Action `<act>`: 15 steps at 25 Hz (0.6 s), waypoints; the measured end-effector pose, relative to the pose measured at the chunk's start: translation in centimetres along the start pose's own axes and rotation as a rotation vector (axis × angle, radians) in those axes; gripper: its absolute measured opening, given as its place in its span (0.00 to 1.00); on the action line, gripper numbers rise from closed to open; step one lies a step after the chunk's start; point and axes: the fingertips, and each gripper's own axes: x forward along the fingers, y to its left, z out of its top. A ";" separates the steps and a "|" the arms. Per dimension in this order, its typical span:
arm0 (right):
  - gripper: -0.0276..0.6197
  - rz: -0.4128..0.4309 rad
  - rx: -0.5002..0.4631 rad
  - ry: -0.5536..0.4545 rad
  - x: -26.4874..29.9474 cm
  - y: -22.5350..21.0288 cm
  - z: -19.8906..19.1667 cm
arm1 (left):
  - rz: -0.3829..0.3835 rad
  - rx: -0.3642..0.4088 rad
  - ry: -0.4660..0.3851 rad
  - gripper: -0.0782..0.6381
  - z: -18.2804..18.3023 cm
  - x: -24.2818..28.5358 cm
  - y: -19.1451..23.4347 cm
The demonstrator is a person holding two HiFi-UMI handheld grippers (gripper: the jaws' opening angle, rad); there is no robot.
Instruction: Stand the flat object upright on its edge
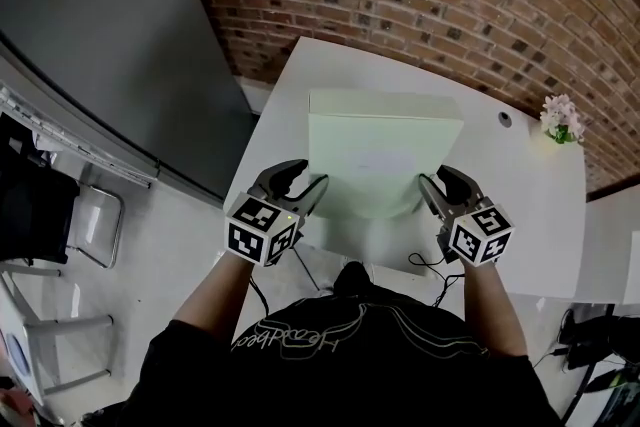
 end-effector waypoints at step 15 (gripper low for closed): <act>0.29 -0.055 -0.070 0.012 -3.7 2.7 -2.4 | -0.043 0.073 -0.030 0.37 -2.6 -3.0 -3.2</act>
